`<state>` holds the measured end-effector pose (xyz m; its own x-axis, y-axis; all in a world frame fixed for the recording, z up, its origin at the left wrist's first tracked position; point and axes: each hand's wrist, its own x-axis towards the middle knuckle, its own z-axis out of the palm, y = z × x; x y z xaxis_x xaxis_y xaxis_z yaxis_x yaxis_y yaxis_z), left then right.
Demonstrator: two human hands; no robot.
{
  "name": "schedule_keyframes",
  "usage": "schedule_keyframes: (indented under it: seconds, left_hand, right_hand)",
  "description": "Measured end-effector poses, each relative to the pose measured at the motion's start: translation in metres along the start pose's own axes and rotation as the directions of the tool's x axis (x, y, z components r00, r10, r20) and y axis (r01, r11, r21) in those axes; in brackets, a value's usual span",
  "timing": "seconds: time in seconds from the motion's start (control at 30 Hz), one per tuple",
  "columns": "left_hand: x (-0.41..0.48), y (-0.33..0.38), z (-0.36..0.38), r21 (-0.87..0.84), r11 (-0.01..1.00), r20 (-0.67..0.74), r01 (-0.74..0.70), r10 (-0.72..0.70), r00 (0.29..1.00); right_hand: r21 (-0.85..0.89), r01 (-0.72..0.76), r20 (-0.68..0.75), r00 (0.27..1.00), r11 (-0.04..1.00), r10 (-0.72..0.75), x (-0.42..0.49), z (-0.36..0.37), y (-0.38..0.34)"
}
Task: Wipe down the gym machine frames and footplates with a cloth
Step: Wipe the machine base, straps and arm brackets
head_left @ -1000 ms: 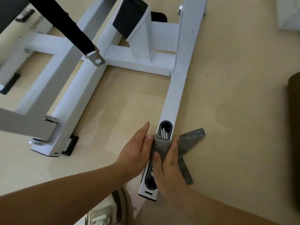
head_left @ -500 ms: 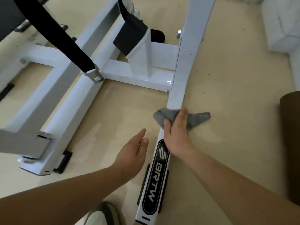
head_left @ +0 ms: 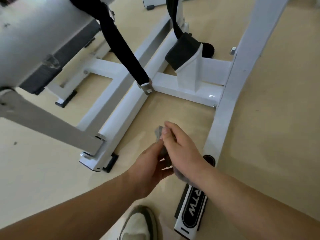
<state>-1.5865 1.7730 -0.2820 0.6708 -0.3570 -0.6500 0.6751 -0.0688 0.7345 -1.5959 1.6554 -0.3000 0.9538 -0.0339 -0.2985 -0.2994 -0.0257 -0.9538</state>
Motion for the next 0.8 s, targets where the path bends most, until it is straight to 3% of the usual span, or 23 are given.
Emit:
schedule_keyframes:
  seconds: [0.07, 0.1, 0.2, 0.33, 0.4, 0.5, 0.57, 0.73, 0.8]
  left_hand:
    - [-0.011, 0.003, -0.026, -0.029, 1.000, -0.141, 0.005, -0.009, 0.990]
    - [-0.017, 0.002, -0.039, 0.015, 1.000, -0.230, 0.017, -0.013, 0.973]
    - [-0.033, -0.010, -0.073, 0.157, 0.985, -0.504, 0.077, 0.013, 0.863]
    - [-0.052, -0.033, -0.104, 0.409, 0.904, -0.682, 0.128, 0.209, 0.701]
    - [-0.056, -0.035, -0.120, 0.442, 0.886, -0.755, 0.139, 0.284, 0.592]
    - [-0.053, -0.032, -0.149, 0.401, 0.910, -0.878, 0.108, 0.348, 0.329]
    - [-0.043, -0.031, -0.163, 0.427, 0.897, -0.888, 0.113, 0.392, 0.240]
    - [-0.011, -0.040, -0.185, 0.472, 0.825, -0.858, 0.310, 0.350, 0.375]
    - [-0.008, -0.049, -0.197, 0.431, 0.841, -0.876, 0.327, 0.302, 0.377]
  right_hand:
    - [0.119, -0.094, 0.154, 0.985, 0.988, 0.075, 0.003, 0.017, -0.009]
    - [0.076, -0.069, 0.165, 0.985, 0.995, 0.056, 0.004, 0.023, -0.011]
    - [-0.287, 0.080, 0.027, 0.997, 0.954, -0.076, 0.021, 0.033, -0.012]
    - [-0.343, 0.034, 0.047, 0.999, 0.939, -0.019, 0.038, 0.059, -0.008]
    - [-0.356, 0.031, 0.090, 0.996, 0.934, 0.001, 0.044, 0.078, -0.004]
    - [-0.396, 0.031, 0.144, 0.989, 0.918, 0.028, 0.049, 0.105, 0.003]
    - [-0.472, 0.062, 0.195, 0.980, 0.879, 0.036, 0.049, 0.117, 0.006]
    - [-0.510, 0.062, 0.311, 0.943, 0.858, 0.116, 0.047, 0.128, 0.012]
    - [-0.488, 0.020, 0.271, 0.954, 0.872, 0.130, 0.052, 0.125, 0.014]
